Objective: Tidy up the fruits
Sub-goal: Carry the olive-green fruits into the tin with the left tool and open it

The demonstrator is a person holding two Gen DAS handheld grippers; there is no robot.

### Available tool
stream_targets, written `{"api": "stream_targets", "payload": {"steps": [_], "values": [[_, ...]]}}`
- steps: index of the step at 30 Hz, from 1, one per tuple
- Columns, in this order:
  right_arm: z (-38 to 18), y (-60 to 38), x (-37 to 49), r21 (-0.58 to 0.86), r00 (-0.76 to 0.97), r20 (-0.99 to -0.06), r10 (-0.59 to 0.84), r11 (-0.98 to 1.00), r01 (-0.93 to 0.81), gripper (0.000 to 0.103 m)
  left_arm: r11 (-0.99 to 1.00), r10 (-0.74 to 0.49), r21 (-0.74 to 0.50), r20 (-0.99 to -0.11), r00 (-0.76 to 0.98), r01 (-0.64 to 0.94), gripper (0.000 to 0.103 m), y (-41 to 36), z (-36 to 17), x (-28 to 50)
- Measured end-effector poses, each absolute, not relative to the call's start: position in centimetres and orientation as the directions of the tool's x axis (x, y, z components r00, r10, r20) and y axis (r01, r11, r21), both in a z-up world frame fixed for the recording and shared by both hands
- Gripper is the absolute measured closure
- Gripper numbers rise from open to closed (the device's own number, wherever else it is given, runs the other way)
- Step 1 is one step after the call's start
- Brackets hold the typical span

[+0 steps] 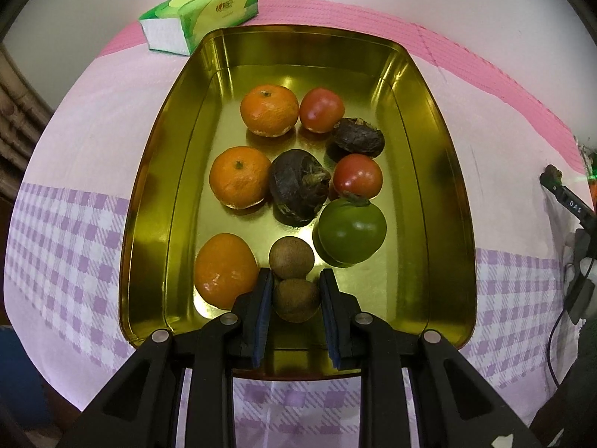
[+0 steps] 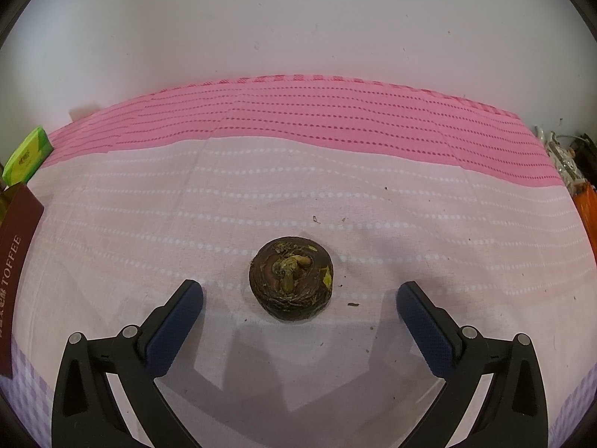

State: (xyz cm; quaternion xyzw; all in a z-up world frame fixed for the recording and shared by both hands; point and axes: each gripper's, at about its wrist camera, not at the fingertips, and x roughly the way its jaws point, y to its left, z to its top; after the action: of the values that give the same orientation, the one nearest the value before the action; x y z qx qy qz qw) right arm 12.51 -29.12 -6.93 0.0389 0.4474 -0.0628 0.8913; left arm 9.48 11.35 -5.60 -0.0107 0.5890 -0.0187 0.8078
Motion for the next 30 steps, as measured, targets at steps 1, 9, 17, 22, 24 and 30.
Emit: {"api": "stream_targets", "payload": {"steps": [1,9,17,22,24,30], "values": [[-6.9,-29.2,12.5,0.014,0.590,-0.804,-0.077,0.989,0.149,0.000,0.999,-0.036,-0.031,-0.951,0.308,0.022,0.081,11.3,-5.7,9.5],[-7.0,-29.0,12.1,0.014,0.583,-0.808,-0.085,0.987,0.163,0.000,0.999,-0.033,-0.024,-0.948,0.318,0.030,0.081,10.8,-5.7,9.5],[-6.9,-29.1,12.2,0.017,0.571,-0.817,-0.085,0.985,0.170,0.000,0.999,-0.045,-0.035,-0.939,0.341,0.035,0.079,11.6,-5.1,9.2],[-6.9,-29.2,12.2,0.016,0.570,-0.818,-0.083,0.986,0.166,0.000,0.999,-0.046,-0.034,-0.926,0.375,0.036,0.066,11.9,-3.8,8.7],[-6.9,-29.2,12.2,0.017,0.569,-0.818,-0.082,0.986,0.166,0.000,0.999,-0.033,-0.019,-0.917,0.397,0.038,0.061,12.0,-3.1,8.5],[-6.8,-28.9,12.2,0.015,0.565,-0.820,-0.085,0.986,0.169,0.001,1.000,0.005,0.015,-0.900,0.435,0.020,0.054,12.9,-1.6,8.0]]}}
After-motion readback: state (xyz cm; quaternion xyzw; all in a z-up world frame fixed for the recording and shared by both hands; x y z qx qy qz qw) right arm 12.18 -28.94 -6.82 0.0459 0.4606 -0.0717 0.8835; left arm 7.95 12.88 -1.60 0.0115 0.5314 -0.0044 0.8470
